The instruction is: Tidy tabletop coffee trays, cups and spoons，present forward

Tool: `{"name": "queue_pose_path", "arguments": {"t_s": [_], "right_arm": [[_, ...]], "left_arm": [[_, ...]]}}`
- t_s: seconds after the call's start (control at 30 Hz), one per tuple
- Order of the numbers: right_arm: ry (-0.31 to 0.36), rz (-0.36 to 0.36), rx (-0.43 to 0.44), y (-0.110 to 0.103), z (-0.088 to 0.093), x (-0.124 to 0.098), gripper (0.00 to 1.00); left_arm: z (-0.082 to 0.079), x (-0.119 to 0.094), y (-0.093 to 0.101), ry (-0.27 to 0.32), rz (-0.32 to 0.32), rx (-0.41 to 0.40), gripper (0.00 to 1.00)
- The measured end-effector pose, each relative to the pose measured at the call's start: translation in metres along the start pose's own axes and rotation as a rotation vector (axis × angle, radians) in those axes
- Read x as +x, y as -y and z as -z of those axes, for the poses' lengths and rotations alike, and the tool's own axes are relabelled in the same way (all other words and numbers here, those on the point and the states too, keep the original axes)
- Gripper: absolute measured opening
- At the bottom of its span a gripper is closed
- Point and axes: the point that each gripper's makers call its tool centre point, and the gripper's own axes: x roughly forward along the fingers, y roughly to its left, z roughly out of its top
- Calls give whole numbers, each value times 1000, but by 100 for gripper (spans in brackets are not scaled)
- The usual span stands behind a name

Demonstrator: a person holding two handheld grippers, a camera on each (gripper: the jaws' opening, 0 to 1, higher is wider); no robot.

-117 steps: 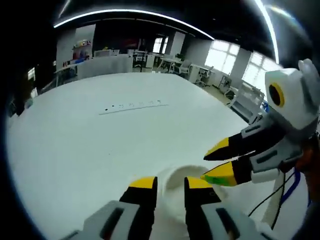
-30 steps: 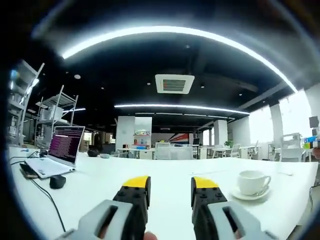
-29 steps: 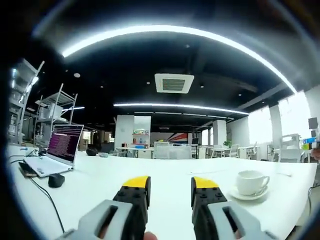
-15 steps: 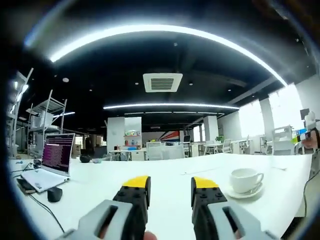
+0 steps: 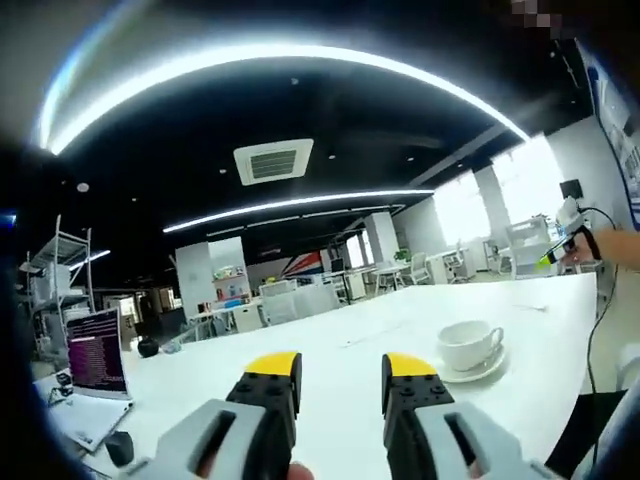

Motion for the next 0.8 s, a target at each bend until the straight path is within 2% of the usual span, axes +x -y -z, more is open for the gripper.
{"name": "queue_pose_path", "arguments": {"t_s": [0.17, 0.2, 0.43, 0.5, 0.63, 0.8], "right_arm": [[-89, -11, -12, 0, 13, 21, 33], [-124, -10, -16, 0, 18, 24, 32], [-201, -38, -39, -4, 31, 45, 30], [-206, -37, -27, -4, 33, 50, 30], [-267, -25, -32, -2, 47, 60, 30], [-310, -20, -35, -2, 57, 68, 28]], "left_arm": [[-7, -1, 8, -5, 45, 33, 33], [-8, -2, 10, -5, 59, 28, 33], [-11, -7, 14, -11, 78, 43, 33], [-11, -9, 16, -13, 85, 51, 33], [-11, -12, 18, -19, 84, 75, 33], [-15, -14, 18, -11, 86, 73, 33]]}}
